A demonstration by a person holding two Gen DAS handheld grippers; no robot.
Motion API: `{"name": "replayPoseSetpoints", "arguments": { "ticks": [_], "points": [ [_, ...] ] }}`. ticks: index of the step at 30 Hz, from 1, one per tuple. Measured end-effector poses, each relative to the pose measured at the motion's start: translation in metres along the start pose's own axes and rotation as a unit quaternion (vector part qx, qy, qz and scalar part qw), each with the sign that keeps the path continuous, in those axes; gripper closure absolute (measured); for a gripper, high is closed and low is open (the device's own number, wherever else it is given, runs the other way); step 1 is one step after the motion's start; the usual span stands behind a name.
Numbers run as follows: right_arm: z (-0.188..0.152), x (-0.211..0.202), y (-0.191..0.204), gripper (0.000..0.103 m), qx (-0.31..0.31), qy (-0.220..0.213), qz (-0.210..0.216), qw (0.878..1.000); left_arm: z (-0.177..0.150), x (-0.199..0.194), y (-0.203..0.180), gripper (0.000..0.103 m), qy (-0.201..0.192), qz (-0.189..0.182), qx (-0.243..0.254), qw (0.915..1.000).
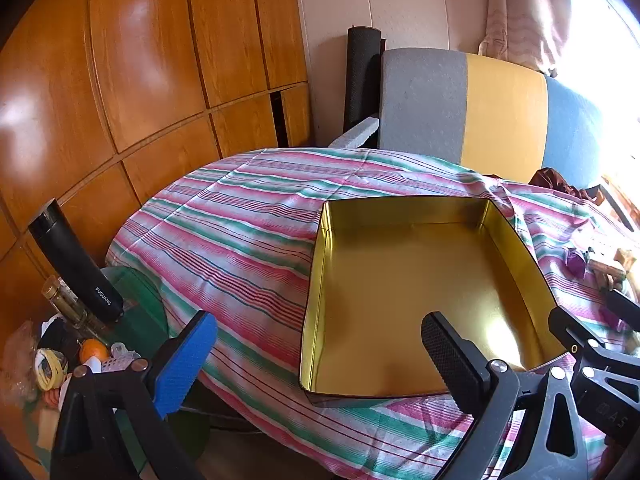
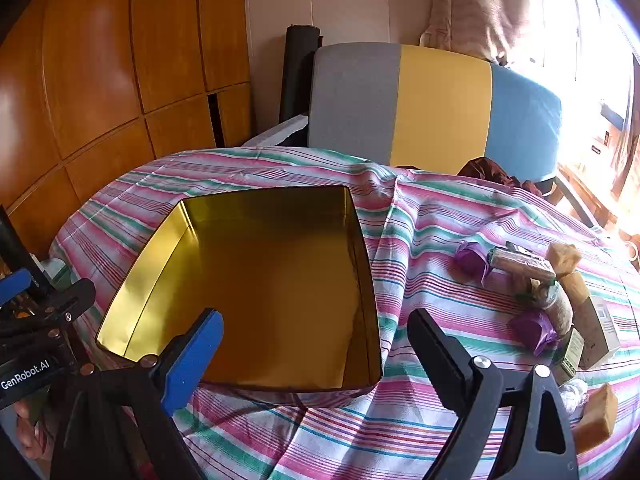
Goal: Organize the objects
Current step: 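Move both tools from the gold tray toward the cluster of items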
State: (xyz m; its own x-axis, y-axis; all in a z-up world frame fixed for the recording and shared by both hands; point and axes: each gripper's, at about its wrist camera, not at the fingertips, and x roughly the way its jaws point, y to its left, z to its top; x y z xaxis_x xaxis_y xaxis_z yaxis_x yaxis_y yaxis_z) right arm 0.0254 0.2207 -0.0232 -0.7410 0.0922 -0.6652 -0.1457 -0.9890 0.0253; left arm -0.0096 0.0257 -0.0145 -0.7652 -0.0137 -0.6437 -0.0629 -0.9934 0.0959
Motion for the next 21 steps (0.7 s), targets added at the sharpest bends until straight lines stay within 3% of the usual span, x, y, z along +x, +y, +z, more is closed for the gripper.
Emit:
{"name": "replayPoseSetpoints", "arguments": {
  "ticks": [12,17,21],
  "points": [
    [-0.001,-0.008,-0.017,0.008,0.005,-0.006,-0.019,1.0,-0.004,0.005,-0.016,0.0,0.017,-0.034,0.027,0.9989],
    [-0.002,-0.013,-0.026,0.008,0.009,-0.008,-0.027,1.0,-0.005,0.005,-0.023,0.0,0.025,-0.063,0.038,0.997],
    [-0.003,-0.017,-0.039,0.008,0.016,-0.006,-0.038,0.999,-0.005,0.006,-0.026,0.0,0.03,-0.115,0.032,0.9924]
  ]
}}
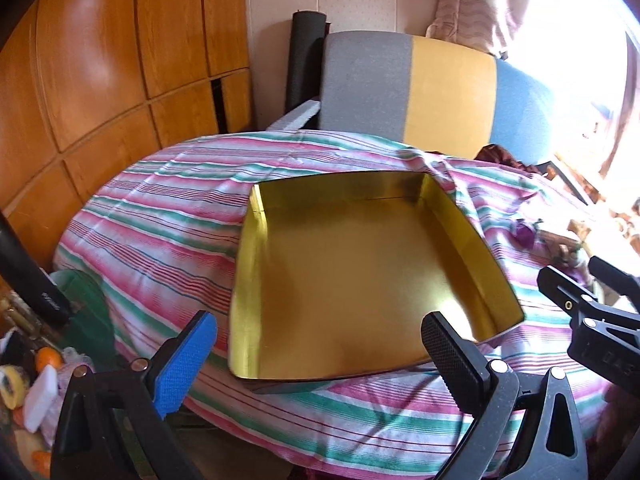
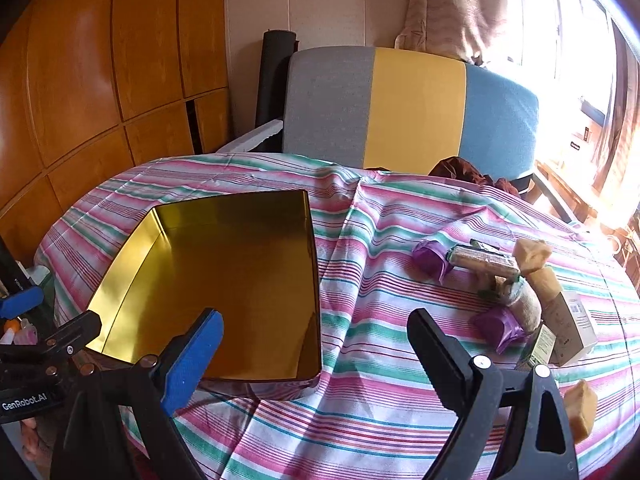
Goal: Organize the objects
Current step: 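Move both tools from the gold tray toward the cluster of items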
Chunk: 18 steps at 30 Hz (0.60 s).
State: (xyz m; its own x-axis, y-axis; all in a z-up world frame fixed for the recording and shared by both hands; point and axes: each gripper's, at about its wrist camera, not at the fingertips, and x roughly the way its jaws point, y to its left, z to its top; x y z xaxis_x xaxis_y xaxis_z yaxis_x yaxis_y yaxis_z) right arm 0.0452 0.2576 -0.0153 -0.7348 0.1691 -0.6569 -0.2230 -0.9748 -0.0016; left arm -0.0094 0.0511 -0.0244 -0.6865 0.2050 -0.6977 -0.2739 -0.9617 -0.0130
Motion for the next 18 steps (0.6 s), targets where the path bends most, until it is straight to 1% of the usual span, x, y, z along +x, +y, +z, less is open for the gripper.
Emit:
{"name": "replayPoseSetpoints", "arguments": {
  "ticks": [3,8,11,14,16,18],
  "points": [
    [0.0,-0.001,-0.014,0.008,0.011,0.003,-0.01,1.0,0.0,0.004,-0.006,0.0,0.011,-0.022,0.0,0.9997],
    [-0.001,-0.005,-0.042,0.008,0.035,0.007,-0.029,0.999,-0.002,0.01,-0.021,0.0,0.022,-0.046,0.024,0.9984],
    [0.0,-0.012,-0.073,0.008,0.076,0.012,-0.034,0.996,0.002,0.01,-0.031,0.0,0.023,-0.071,0.038,0.9965],
    [0.0,-0.022,-0.116,0.008,0.118,0.008,-0.063,0.991,0.008,0.007,-0.045,0.0,0.014,-0.099,0.051,0.9937],
    [-0.002,-0.032,-0.148,0.008,0.153,0.003,-0.085,0.985,0.012,0.009,-0.057,0.0,0.017,-0.115,0.06,0.9914],
    [-0.007,-0.042,-0.185,0.008,0.193,-0.001,-0.104,0.976,0.016,0.011,-0.069,0.0,0.023,-0.145,0.063,0.9871]
  ]
}}
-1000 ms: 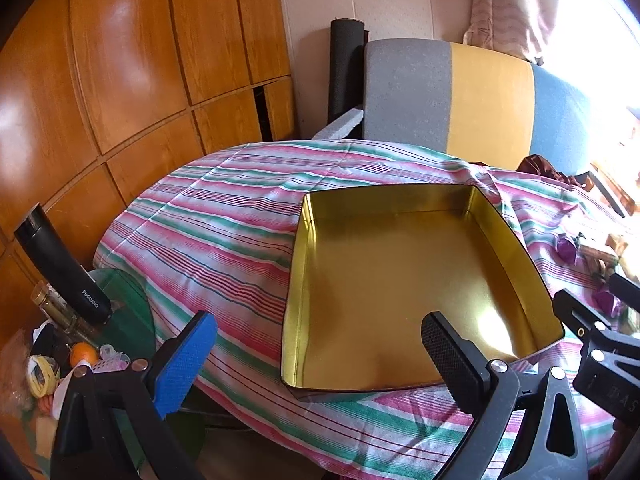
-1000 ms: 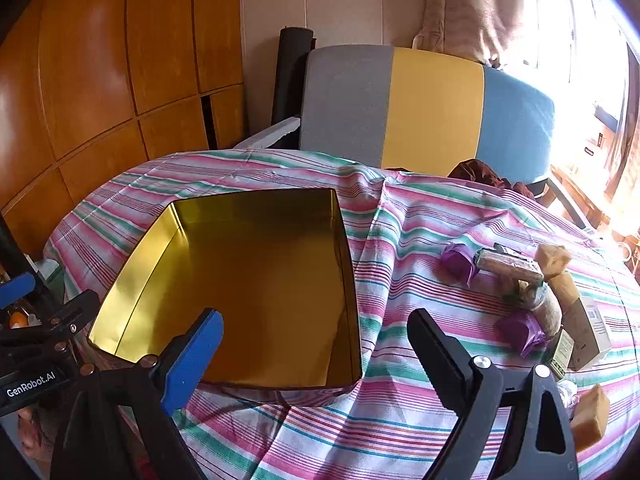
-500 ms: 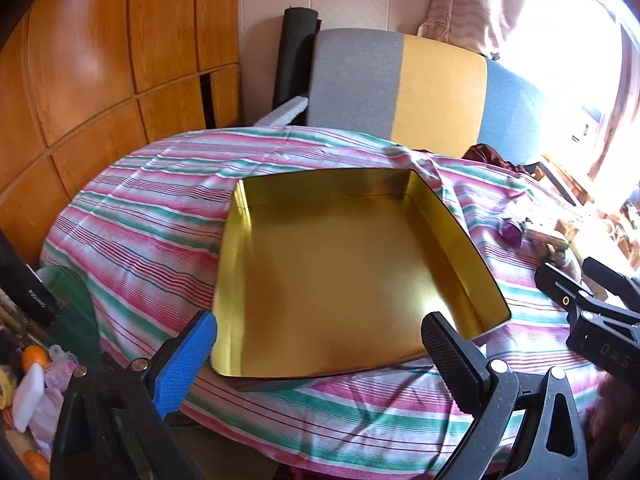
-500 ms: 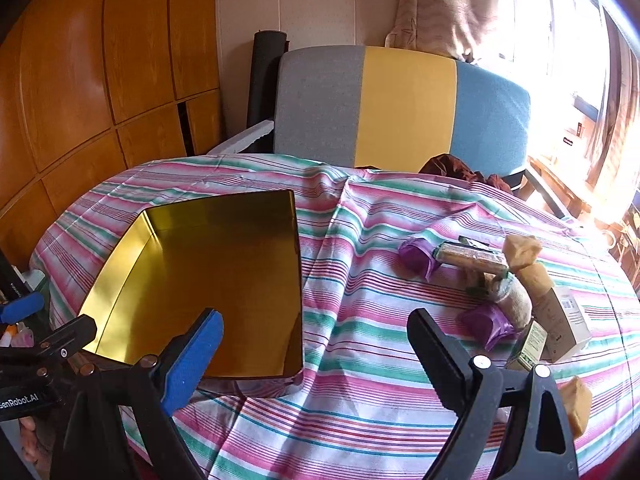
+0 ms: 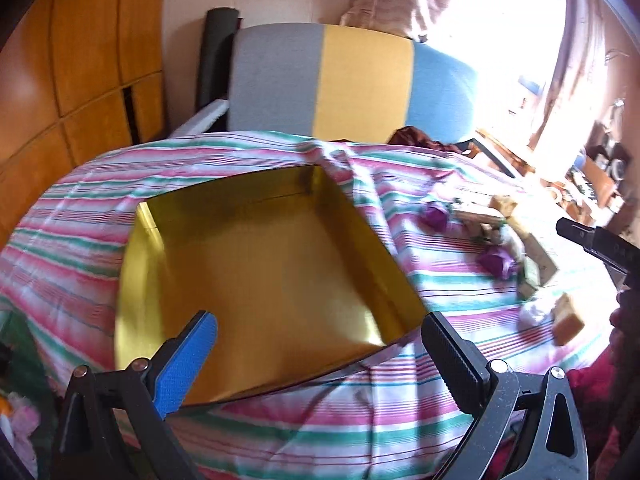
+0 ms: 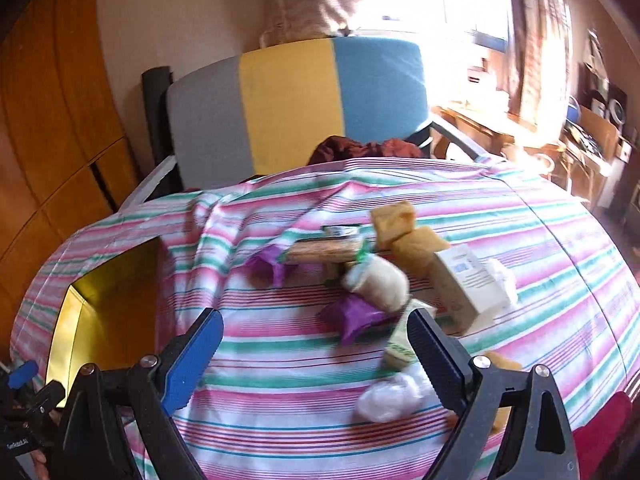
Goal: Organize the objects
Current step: 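Move both tools from the gold tray toward the cluster of items, then grasp the plastic-wrapped bundle with the left tool while the right tool grasps a yellow sponge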
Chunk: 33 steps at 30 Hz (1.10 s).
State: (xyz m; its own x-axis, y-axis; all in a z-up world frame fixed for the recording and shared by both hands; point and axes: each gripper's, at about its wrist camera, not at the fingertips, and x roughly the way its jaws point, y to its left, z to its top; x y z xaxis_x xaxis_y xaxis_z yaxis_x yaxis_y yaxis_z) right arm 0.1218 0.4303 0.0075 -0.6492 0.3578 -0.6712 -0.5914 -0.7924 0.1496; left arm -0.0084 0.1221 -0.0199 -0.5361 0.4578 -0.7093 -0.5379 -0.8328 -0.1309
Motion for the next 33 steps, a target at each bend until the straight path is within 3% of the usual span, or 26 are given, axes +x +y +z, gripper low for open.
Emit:
{"name": "replayPoseSetpoints", "arguments": {
  "ticks": [3,6,10,13,16,22,25,30,33],
  "points": [
    [0.009,0.0,-0.054,0.008,0.069,0.001,-0.018,0.997,0.006,0.012,-0.022,0.0,0.014,-0.043,0.012,0.9989],
    [0.007,0.003,-0.096,0.008,0.129,0.0,-0.027,0.991,0.01,0.029,-0.056,0.0,0.031,-0.07,0.054,0.9956],
    [-0.002,0.004,-0.13,0.008,0.179,-0.019,-0.012,0.984,0.009,0.052,-0.101,0.0,0.064,-0.108,0.101,0.9869],
    [-0.013,0.008,-0.148,0.008,0.232,-0.013,0.033,0.972,0.005,0.073,-0.13,0.002,0.093,-0.132,0.129,0.9785],
    [-0.019,0.008,-0.164,0.008,0.27,-0.025,0.06,0.961,0.001,0.092,-0.161,0.01,0.119,-0.161,0.162,0.9661],
    [-0.021,0.009,-0.171,0.008,0.29,-0.027,0.078,0.953,-0.007,0.112,-0.222,0.011,0.127,-0.221,0.234,0.938],
    [-0.021,0.011,-0.172,0.008,0.295,-0.025,0.084,0.952,-0.01,0.128,-0.244,0.012,0.137,-0.231,0.249,0.9305],
    [-0.022,0.016,-0.173,0.008,0.298,-0.016,0.088,0.95,-0.014,0.149,-0.265,0.018,0.147,-0.223,0.265,0.9266],
    [-0.021,0.02,-0.17,0.008,0.293,-0.005,0.082,0.952,-0.018,0.16,-0.275,0.033,0.158,-0.216,0.271,0.9246]
  ]
}}
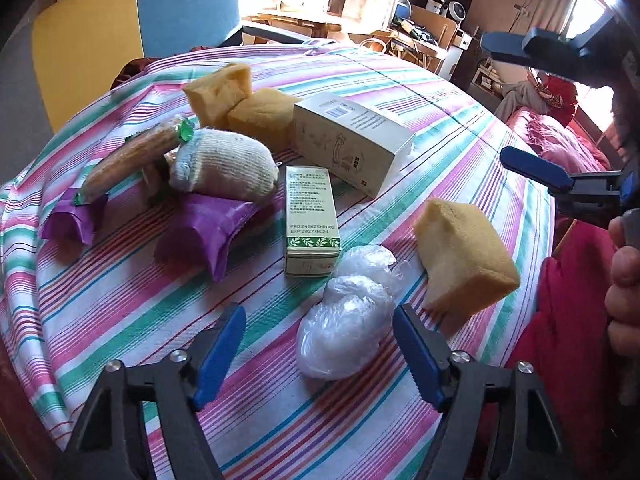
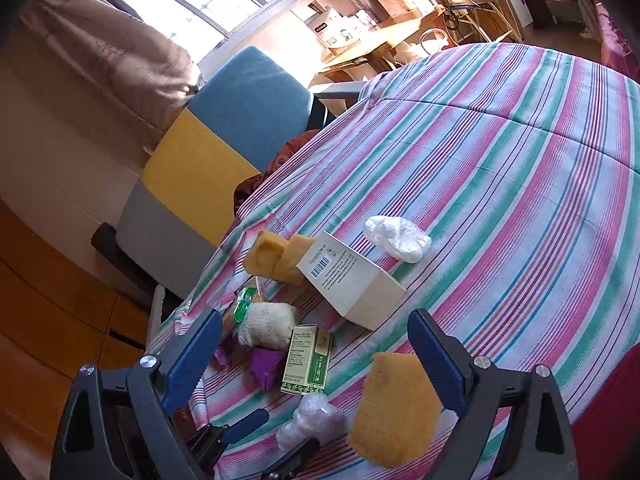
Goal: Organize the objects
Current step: 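Grasp the plastic-wrapped bundle with the left tool while the right tool grasps a yellow sponge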
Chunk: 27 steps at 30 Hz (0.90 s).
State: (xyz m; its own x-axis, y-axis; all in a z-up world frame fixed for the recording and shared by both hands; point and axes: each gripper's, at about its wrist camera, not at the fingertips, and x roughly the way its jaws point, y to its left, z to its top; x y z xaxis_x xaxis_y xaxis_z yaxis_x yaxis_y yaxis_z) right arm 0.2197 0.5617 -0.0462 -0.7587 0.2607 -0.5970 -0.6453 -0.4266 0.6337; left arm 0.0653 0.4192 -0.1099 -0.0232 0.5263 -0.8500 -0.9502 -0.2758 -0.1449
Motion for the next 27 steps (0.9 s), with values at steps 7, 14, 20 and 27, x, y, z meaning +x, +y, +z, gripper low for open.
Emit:
{"name": "replayPoseSetpoints", "arguments": {
  "ticks": [7,14,20,27],
  "points": [
    [-0.002,0.016,-0.003,0.008,0.005,0.042,-0.056,0.998,-0.018,-0.003,0.007,0.072,-0.004,-0.009,-0.023,0.9997],
    [-0.006,0.035,-0.002,0.016,-0.009,0.087,-0.143,0.986,-0.058,-0.039,0.029,0.072,-0.023,0.008,-0.049,0.9985],
    [-0.014,0.056,0.0,0.022,-0.034,0.143,-0.211,0.966,-0.076,-0.074,0.042,0.072,-0.05,0.036,-0.073,0.9955],
    [-0.026,0.075,-0.002,0.033,-0.058,0.202,-0.245,0.946,-0.085,-0.106,0.063,0.072,-0.082,0.058,-0.107,0.9892]
  ]
}}
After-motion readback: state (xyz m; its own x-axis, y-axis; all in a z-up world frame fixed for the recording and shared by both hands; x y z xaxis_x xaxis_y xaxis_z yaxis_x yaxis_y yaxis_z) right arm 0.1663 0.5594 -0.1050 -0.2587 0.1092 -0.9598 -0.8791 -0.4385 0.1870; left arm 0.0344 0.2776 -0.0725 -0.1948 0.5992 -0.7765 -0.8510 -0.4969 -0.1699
